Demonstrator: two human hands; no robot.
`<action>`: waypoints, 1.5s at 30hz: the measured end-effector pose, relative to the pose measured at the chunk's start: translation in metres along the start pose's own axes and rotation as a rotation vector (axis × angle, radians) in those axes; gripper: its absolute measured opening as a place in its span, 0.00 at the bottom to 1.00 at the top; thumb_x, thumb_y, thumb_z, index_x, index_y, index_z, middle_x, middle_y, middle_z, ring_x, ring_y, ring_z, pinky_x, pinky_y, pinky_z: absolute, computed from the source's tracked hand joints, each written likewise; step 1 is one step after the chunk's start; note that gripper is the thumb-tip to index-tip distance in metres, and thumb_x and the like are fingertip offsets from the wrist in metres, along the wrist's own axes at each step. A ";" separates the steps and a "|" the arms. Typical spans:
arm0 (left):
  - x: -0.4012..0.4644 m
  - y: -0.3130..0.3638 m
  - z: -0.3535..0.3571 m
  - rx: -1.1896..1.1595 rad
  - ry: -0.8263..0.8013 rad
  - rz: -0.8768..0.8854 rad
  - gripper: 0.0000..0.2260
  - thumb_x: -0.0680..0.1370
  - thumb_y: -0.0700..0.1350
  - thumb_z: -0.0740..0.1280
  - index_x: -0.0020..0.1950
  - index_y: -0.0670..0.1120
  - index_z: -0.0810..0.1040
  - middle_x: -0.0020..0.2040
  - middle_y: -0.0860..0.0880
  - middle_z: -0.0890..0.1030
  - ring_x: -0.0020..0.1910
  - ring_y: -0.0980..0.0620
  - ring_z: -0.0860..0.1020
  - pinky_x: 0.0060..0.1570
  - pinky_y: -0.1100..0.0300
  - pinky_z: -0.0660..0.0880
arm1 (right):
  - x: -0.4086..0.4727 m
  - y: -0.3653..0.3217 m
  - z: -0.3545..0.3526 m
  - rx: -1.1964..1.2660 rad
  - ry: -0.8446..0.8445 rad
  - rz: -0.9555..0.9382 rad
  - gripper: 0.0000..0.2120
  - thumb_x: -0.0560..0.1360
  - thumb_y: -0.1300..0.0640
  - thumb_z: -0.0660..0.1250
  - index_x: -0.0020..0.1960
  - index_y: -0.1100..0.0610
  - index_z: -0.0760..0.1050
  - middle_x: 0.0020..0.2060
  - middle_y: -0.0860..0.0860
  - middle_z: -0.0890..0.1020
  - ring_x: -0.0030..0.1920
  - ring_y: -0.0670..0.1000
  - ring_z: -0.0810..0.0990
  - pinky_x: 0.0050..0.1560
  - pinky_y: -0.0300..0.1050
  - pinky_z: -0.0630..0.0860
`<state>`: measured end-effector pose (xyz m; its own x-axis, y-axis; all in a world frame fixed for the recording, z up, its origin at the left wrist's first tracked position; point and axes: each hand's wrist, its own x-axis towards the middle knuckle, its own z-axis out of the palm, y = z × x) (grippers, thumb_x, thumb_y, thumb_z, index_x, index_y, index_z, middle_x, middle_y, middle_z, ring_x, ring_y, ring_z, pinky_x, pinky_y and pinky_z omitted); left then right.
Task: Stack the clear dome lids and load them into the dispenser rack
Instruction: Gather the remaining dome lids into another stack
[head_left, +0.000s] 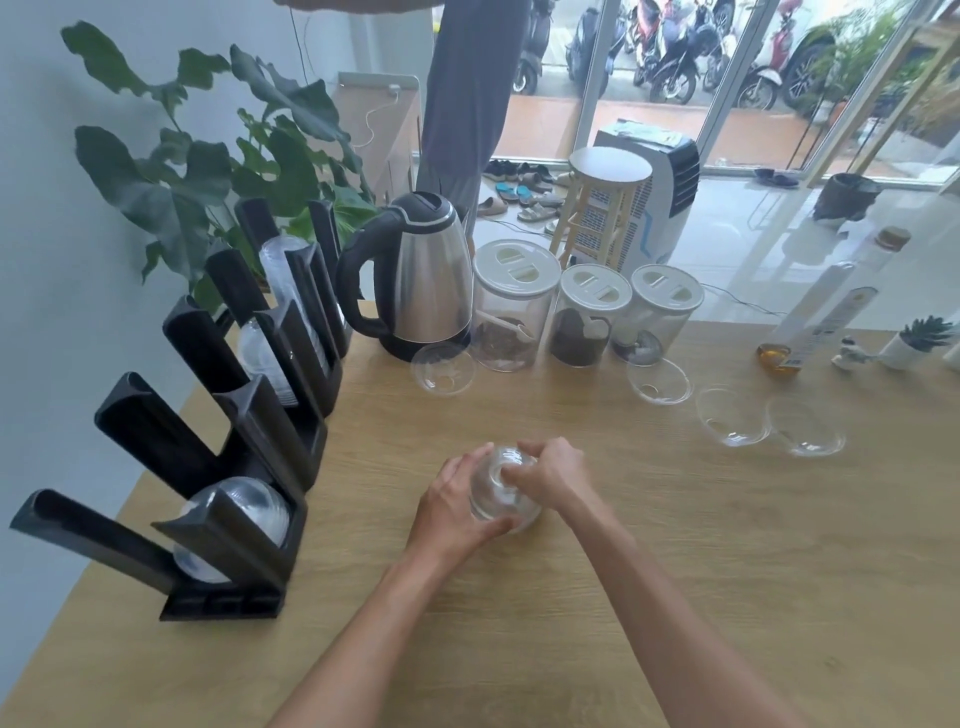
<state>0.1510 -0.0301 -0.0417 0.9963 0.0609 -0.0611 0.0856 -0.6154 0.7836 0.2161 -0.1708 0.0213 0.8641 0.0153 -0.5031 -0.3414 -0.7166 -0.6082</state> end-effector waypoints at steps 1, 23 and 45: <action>0.000 0.000 0.000 -0.005 -0.008 0.001 0.44 0.66 0.57 0.81 0.78 0.57 0.65 0.66 0.58 0.74 0.63 0.58 0.74 0.59 0.65 0.68 | 0.000 0.000 0.001 -0.002 0.006 0.003 0.27 0.76 0.53 0.73 0.74 0.53 0.74 0.67 0.55 0.81 0.52 0.50 0.81 0.45 0.34 0.73; 0.091 0.004 -0.057 0.177 0.307 -0.009 0.21 0.76 0.55 0.72 0.67 0.47 0.80 0.67 0.48 0.79 0.69 0.49 0.73 0.67 0.52 0.71 | 0.010 0.060 -0.010 0.519 0.031 -0.020 0.24 0.78 0.40 0.70 0.71 0.48 0.77 0.65 0.49 0.81 0.62 0.49 0.79 0.68 0.50 0.74; 0.061 0.078 -0.063 -0.621 -0.102 -0.164 0.08 0.71 0.49 0.80 0.45 0.48 0.88 0.64 0.56 0.81 0.61 0.66 0.75 0.53 0.67 0.66 | -0.004 0.023 -0.027 0.251 0.350 -0.577 0.54 0.61 0.33 0.80 0.80 0.45 0.61 0.76 0.41 0.71 0.76 0.43 0.68 0.73 0.51 0.71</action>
<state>0.2174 -0.0250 0.0544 0.9692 0.0217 -0.2452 0.2458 -0.0336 0.9687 0.2146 -0.2063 0.0254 0.9860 0.0885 0.1415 0.1667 -0.4796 -0.8615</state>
